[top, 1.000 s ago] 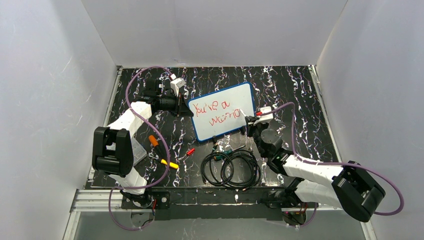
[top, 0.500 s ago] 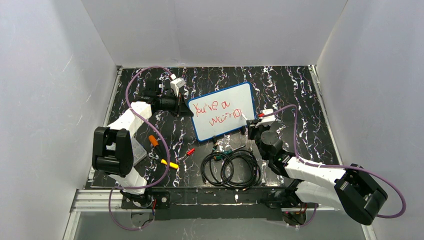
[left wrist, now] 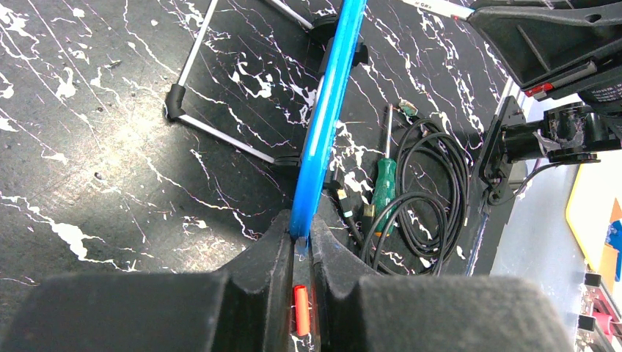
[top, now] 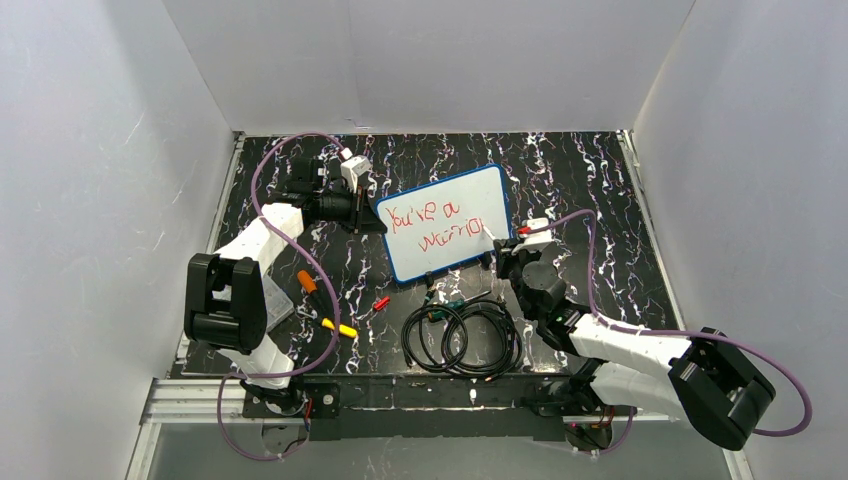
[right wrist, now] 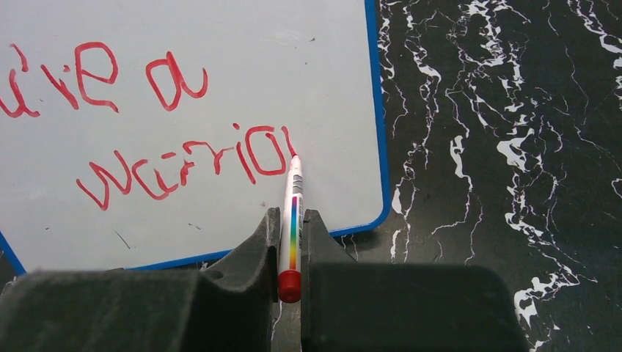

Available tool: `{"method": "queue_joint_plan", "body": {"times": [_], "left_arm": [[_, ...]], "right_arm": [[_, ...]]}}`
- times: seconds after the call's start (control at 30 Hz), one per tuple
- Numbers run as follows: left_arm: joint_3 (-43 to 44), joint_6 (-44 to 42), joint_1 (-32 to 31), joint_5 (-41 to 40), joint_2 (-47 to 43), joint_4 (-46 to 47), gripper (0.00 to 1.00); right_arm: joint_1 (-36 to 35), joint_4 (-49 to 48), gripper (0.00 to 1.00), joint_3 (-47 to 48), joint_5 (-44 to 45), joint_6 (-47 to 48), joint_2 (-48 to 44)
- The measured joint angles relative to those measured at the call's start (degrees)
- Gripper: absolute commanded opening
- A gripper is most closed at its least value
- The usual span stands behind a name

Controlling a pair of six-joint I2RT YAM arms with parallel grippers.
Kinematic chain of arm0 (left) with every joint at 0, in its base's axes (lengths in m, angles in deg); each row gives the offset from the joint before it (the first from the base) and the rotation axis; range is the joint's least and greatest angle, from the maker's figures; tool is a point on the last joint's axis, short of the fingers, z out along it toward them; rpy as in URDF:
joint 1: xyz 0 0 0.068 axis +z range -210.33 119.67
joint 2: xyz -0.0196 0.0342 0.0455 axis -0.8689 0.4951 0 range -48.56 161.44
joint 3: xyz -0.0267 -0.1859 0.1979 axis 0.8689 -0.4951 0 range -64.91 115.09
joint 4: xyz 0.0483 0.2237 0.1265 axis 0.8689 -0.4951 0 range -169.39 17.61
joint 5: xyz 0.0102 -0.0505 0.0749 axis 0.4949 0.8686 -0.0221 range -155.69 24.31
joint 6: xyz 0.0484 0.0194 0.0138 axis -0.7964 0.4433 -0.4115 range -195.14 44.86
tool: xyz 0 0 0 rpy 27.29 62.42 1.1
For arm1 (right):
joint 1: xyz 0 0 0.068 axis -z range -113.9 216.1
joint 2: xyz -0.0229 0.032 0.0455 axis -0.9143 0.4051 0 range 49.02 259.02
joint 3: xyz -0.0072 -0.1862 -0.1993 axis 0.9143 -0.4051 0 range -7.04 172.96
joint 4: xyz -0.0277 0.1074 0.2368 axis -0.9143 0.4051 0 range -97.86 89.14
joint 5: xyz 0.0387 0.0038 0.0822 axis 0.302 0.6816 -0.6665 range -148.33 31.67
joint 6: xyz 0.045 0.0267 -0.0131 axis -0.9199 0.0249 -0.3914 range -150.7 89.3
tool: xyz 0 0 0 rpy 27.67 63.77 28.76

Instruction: Write a sentence on the whiteboard

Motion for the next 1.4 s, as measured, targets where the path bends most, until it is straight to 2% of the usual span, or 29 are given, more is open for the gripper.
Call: {"method": "queue_joint_plan", "body": {"times": [0.6,0.93,1.4], "left_arm": [[0.0,0.0,0.0,0.0,0.0,0.0,0.0],[0.0,0.0,0.0,0.0,0.0,0.0,0.0],[0.0,0.0,0.0,0.0,0.0,0.0,0.0]], "right_arm": [[0.0,-3.3,0.01,1.2,4.9,2.8,2.0],[0.0,1.0,0.01,0.7,4.2,2.6,-7.6],[0.0,5.7,0.01,-2.0,-1.3,-1.7,-6.1]]}}
